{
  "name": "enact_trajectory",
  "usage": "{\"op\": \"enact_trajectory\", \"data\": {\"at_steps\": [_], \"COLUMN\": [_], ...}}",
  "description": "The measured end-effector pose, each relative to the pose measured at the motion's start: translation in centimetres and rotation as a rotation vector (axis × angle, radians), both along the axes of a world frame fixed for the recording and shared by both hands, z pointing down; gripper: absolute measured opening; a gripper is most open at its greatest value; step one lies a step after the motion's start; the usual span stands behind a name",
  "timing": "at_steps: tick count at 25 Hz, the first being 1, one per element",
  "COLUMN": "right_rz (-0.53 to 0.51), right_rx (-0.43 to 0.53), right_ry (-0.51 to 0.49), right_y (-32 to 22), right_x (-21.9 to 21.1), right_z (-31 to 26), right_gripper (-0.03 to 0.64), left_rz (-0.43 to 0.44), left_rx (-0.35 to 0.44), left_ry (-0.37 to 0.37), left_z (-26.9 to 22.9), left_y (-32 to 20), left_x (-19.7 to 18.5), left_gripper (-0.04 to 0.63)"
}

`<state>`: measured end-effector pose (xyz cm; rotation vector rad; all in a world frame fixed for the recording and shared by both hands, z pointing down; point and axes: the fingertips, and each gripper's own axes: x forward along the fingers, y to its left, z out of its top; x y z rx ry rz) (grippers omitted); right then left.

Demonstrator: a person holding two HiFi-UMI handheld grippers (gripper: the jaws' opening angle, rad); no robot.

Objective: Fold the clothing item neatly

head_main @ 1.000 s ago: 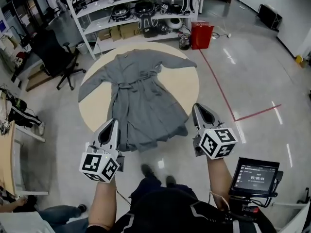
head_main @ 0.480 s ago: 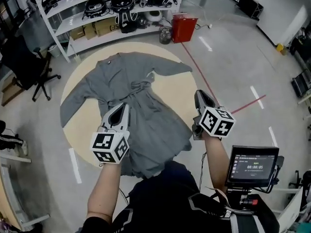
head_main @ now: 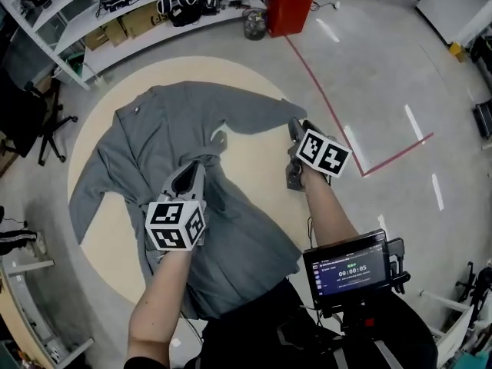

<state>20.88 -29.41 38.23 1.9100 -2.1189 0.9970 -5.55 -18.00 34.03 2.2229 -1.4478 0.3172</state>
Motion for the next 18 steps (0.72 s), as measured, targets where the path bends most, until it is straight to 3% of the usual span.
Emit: {"op": "enact_trajectory", "data": {"at_steps": [4, 9, 18], "right_rz": [0.027, 0.076, 0.161], "right_rx": [-0.087, -0.210, -0.390], "right_ry": [-0.001, 0.001, 0.182], "right_y": [-5.7, -10.2, -10.9], "right_x": [0.5, 0.4, 1.3], "right_z": [5.2, 10.4, 14.8], "right_gripper": [0.159, 0.161, 0.167], "left_rz": [0.036, 0.064, 0.060], "left_rx": [-0.092, -0.140, -0.167], "left_ry": [-0.008, -0.023, -0.004], "left_z": [4.8, 7.6, 8.7], "left_y": [-2.9, -5.3, -7.0], "left_x": [2.6, 4.4, 5.1], "left_gripper": [0.020, 0.022, 0.021]}}
